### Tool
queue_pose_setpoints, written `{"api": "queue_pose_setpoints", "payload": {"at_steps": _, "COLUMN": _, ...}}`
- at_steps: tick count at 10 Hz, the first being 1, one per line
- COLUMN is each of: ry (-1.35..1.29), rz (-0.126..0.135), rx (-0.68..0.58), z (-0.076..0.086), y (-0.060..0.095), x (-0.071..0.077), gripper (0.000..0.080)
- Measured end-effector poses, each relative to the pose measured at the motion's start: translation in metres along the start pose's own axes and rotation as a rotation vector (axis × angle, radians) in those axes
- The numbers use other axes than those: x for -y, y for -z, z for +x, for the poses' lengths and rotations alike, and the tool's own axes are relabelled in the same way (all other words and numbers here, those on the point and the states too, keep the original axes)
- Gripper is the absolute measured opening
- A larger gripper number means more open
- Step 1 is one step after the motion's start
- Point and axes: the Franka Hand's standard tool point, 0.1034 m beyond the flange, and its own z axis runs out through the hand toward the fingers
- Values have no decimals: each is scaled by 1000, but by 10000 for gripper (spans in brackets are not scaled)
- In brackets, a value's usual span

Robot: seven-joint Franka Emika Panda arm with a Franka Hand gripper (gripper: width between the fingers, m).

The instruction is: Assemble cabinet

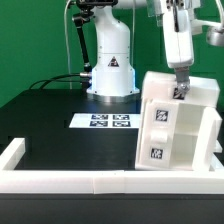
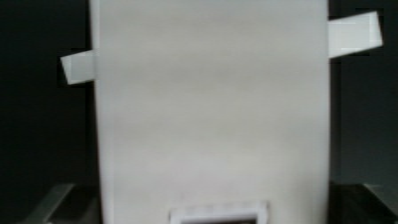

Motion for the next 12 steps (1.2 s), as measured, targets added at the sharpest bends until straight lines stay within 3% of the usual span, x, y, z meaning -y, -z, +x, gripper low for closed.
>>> {"api": "queue_pose_setpoints", "payload": {"at_steps": 1, "ry": 37, "rz": -1, "rx": 5, "z": 1, "y": 0, "x": 0, "gripper": 743}}
{"api": "queue_pose_setpoints", "payload": {"at_steps": 3, "ry": 97, "rz": 7, "rx": 19, "z": 1, "y": 6, "x": 1, "gripper": 786}}
{"api": "queue_pose_setpoints", "payload": {"at_steps": 7, "ry": 145, "rz": 35, "rx": 38, "z": -4, "y": 27, "x": 3, "gripper": 797}}
{"api": "queue_pose_setpoints", "payload": {"at_steps": 12, "ry": 159, "rz": 34, "rx": 40, "z": -7, "y": 28, "x": 3, "gripper": 797}}
